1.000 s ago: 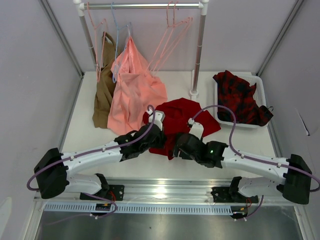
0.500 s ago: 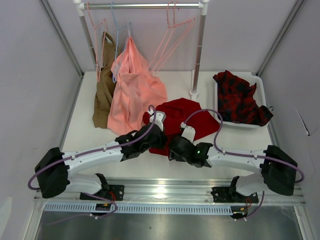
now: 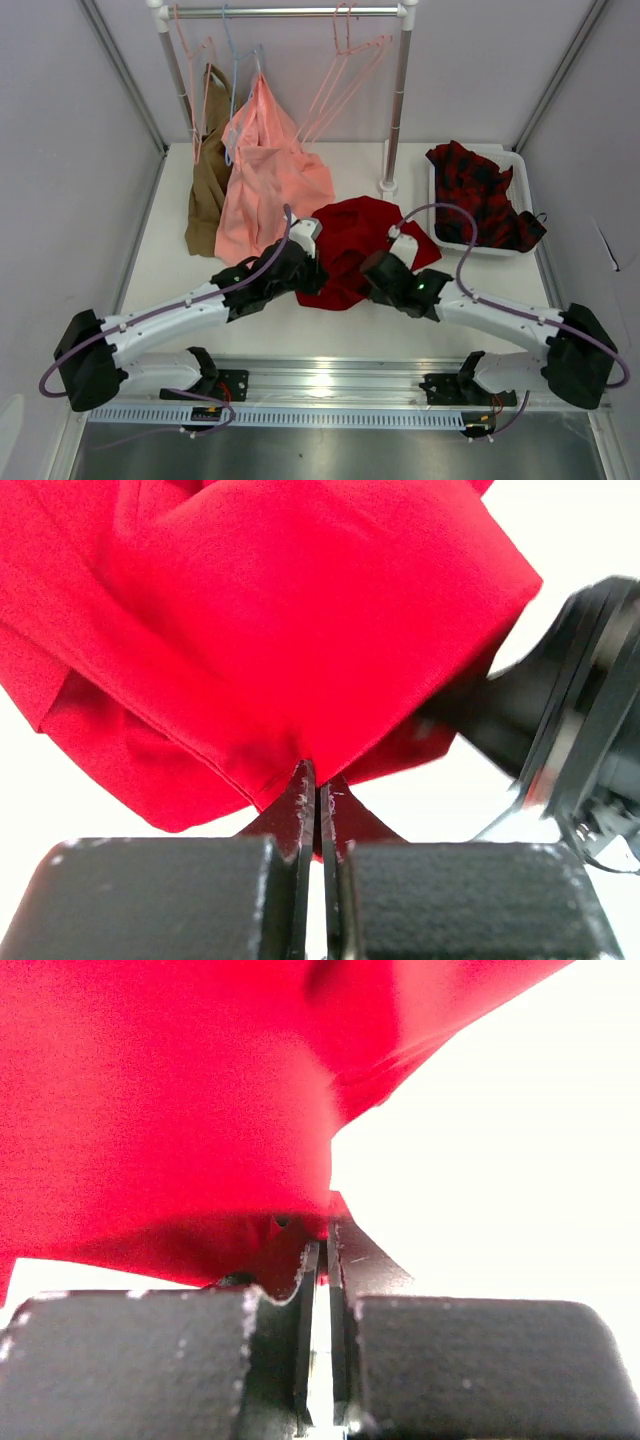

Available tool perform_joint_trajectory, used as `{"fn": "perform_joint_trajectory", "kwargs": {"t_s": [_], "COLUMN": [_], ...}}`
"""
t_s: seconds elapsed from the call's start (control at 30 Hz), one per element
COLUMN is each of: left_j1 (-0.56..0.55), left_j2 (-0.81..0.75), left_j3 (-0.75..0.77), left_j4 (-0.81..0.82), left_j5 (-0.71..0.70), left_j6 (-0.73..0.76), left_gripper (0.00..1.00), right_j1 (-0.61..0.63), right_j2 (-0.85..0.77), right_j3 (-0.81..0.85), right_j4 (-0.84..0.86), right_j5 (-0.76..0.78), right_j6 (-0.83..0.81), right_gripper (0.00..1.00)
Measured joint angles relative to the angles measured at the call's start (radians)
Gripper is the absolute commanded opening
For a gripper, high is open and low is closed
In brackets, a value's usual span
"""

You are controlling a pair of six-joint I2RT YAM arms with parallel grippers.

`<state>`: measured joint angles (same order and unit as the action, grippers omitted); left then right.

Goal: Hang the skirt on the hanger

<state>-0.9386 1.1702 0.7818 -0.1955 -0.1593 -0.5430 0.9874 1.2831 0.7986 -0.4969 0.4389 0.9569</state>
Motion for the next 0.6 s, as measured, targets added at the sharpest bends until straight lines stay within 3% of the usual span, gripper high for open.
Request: {"fn": "perform_joint_trajectory", "kwargs": {"t_s": [0.3, 0.6], "left_j1": [0.055, 0.124], "left_j2": [-0.139, -0.169], "left_j3": [0.0, 0.077], "left_j4": [-0.076, -0.196], "left_j5": [0.087, 0.125], "left_j6": [0.042, 0.074], "left_gripper": [0.0, 0.0], "right_j1": [-0.298, -0.397], "right_j2": [-0.171, -0.162], "right_j3": [0.106, 0.296], "right_j4": [-0.116, -0.219], "right_j5": [-0.022, -0.181], "right_j6": [-0.177, -0.356], "right_gripper": [0.0, 0.0]}}
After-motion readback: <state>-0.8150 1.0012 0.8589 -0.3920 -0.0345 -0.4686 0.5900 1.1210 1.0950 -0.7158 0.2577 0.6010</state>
